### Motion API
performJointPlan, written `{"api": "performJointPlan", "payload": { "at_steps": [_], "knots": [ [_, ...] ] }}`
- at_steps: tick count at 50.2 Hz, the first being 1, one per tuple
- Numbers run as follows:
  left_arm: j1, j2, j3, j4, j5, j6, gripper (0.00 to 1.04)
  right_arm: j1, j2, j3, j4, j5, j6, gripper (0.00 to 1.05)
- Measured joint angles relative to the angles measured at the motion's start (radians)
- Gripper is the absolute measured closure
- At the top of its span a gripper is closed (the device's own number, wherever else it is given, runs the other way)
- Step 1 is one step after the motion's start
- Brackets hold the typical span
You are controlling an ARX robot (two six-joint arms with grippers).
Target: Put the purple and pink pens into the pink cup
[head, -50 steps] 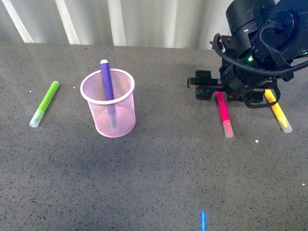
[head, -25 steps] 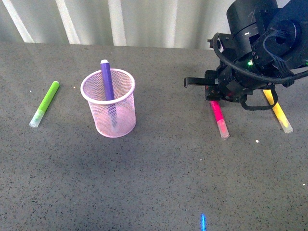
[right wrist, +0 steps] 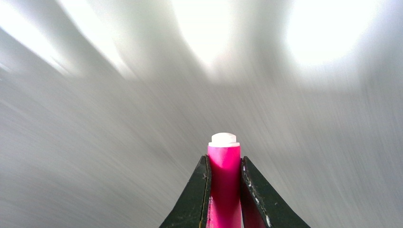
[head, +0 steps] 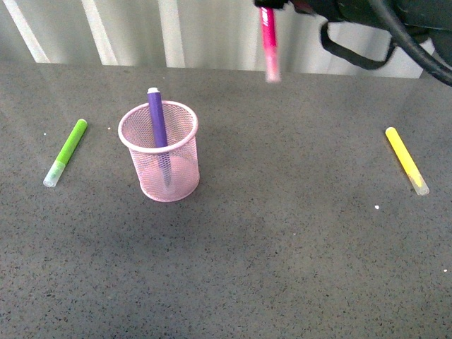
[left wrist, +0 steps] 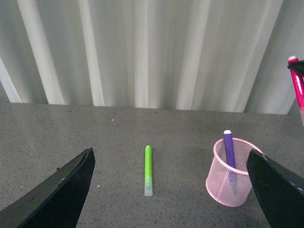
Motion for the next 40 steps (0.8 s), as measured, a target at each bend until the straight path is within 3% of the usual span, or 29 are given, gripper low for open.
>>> {"api": "performJointPlan", "payload": {
  "at_steps": [19,40],
  "knots": [
    [0.0,0.0,0.0,0.0,0.0,0.0,0.07,0.174,0.092,0.048,0.173,-0.065,-0.013,0.94],
    [0.0,0.0,0.0,0.0,0.0,0.0,0.07,0.199,0.217,0.141,0.163,-0.124,-0.032,0.94]
  ]
}}
